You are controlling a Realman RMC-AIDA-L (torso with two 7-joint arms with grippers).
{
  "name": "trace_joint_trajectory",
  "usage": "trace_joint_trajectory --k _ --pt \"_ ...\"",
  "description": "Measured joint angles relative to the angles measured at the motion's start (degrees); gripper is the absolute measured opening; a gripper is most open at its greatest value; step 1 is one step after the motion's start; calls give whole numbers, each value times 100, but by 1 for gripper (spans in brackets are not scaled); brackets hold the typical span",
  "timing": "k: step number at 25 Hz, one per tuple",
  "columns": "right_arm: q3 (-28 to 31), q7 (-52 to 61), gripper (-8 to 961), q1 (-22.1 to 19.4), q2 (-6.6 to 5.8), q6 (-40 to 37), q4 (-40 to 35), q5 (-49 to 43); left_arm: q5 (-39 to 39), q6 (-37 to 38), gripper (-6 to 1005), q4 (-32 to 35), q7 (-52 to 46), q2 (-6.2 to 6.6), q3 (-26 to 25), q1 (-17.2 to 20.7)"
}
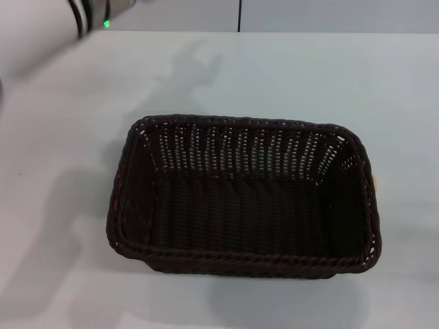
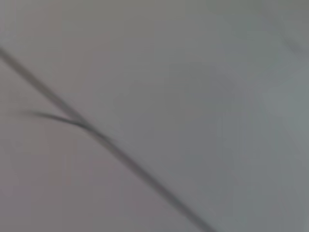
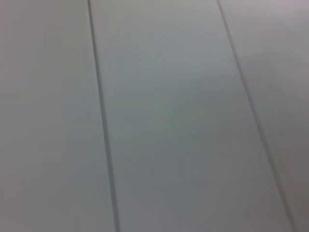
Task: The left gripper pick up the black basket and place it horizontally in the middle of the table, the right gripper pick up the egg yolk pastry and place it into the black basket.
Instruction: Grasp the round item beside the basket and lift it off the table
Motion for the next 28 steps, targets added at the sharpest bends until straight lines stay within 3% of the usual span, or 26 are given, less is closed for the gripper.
trace_joint_trajectory --k 3,4,5,8,9,12,13,15,16,20,28 --pt "-234 -59 769 86 -8 169 -54 0 306 3684 706 670 -212 -3 1196 580" --pt "-234 -59 769 86 -8 169 -54 0 306 3684 707 670 -212 -3 1196 580" --pt "-410 -63 769 176 -6 347 -103 0 355 4645 709 917 -460 -9 1385 646" --pt "-588 -64 768 269 -6 528 -120 0 378 5949 717 1361 -1298 -7 1542 770" --pt "-677 -65 768 315 -7 615 -122 0 385 6553 719 1639 -2224 7 1544 886" --pt "-983 -65 768 450 2 962 -119 0 787 7321 727 2716 -4578 41 1171 994" --pt "-983 -65 768 450 2 962 -119 0 787 7321 729 2716 -4578 41 1171 994" --pt "-1277 -65 768 559 7 1224 -86 0 1061 7620 734 3650 -6006 44 800 956" --pt "-1277 -65 768 559 7 1224 -86 0 1061 7620 737 3650 -6006 44 800 956" --pt "-1775 -65 768 789 15 1577 -52 -5 1154 8255 746 4826 -6897 16 642 779" --pt "-1966 -65 767 1081 15 2271 31 -93 1191 8538 798 5217 -6924 1 671 706"
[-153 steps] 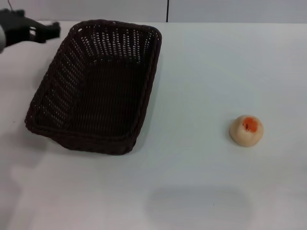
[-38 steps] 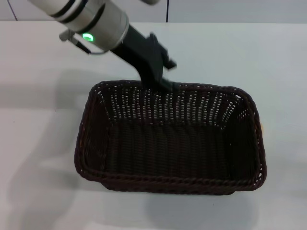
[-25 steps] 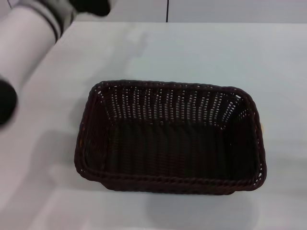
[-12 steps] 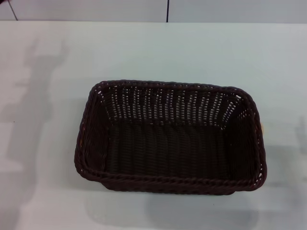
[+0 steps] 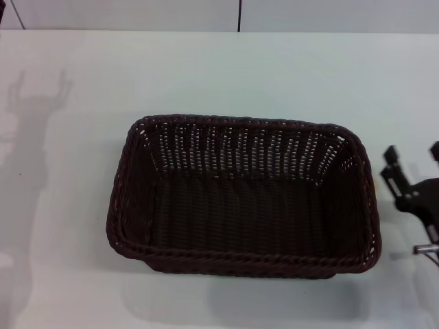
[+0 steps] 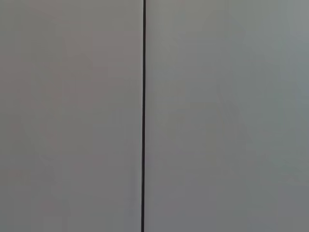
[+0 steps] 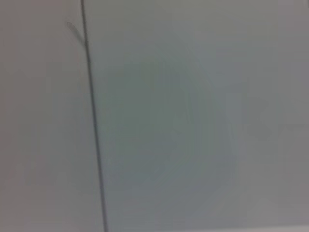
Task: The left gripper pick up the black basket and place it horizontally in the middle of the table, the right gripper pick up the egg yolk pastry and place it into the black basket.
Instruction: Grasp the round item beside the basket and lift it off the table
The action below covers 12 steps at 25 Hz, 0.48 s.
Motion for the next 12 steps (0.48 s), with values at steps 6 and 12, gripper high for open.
trace_joint_trajectory --k 6,12 --pt "-5 0 767 158 2 489 20 -69 31 70 798 11 -4 5 5 -47" --pt "34 0 766 291 -3 953 17 -69 86 120 798 16 -6 9 5 -102"
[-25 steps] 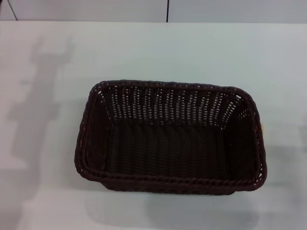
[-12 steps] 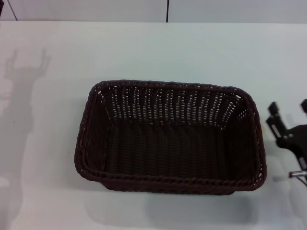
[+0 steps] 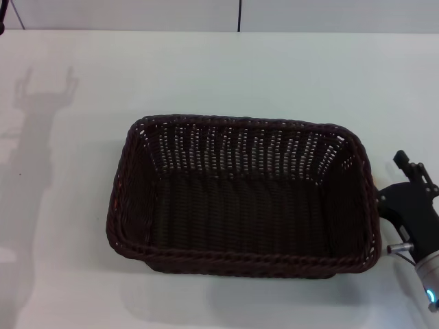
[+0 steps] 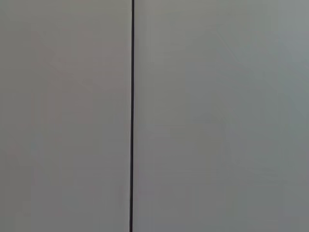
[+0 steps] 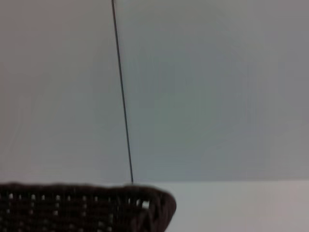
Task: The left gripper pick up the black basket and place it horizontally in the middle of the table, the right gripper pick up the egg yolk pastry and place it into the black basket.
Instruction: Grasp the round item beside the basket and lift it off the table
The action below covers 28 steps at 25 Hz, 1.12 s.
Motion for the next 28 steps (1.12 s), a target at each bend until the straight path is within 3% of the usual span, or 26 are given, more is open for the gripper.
trace_joint_trajectory --k 5,10,15,28 --pt "44 0 766 62 -11 312 -3 28 5 11 798 3 -2 0 36 -22" --pt "96 0 587 64 -14 404 -29 43 36 23 798 -1 -4 0 73 -42" --pt "116 0 343 36 -15 370 -33 42 147 33 798 -3 -6 0 79 -47" --pt "196 0 76 -29 -15 75 -58 50 154 60 798 -17 -9 4 134 -29"
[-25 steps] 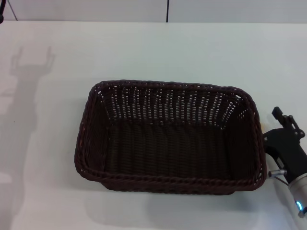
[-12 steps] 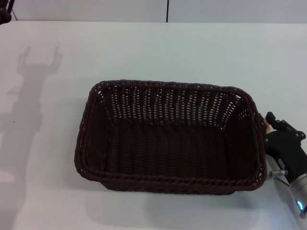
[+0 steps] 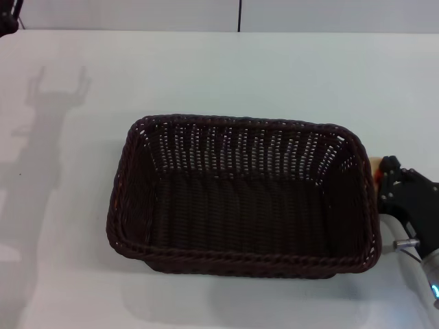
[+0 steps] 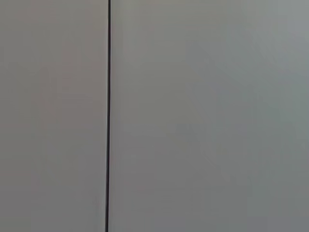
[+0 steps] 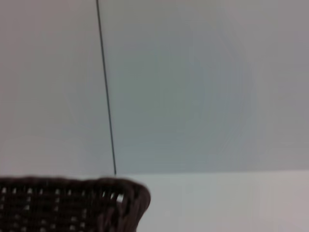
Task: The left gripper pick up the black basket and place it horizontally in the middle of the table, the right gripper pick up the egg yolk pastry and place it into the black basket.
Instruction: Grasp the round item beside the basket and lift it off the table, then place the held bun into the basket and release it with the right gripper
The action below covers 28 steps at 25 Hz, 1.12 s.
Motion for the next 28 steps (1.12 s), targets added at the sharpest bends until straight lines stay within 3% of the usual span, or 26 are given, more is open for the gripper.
trace_joint_trajectory --k 3,9,18,23,28 --pt "-5 -7 13 -129 -7 -378 35 -24 22 2 798 -4 0 1 3 3" --pt "-13 -478 22 -298 -16 -1091 291 -35 139 6 798 11 0 5 -22 -15" --pt "-281 -1578 35 -412 -46 -3341 1163 -516 141 0 798 12 0 5 -6 -20" --pt "-245 -1613 42 -227 -53 -3488 1211 -1067 141 -1 798 14 0 5 3 -21" --pt "-298 -1603 50 244 -33 -3284 1196 -1659 140 -16 798 14 -1 5 5 -20"
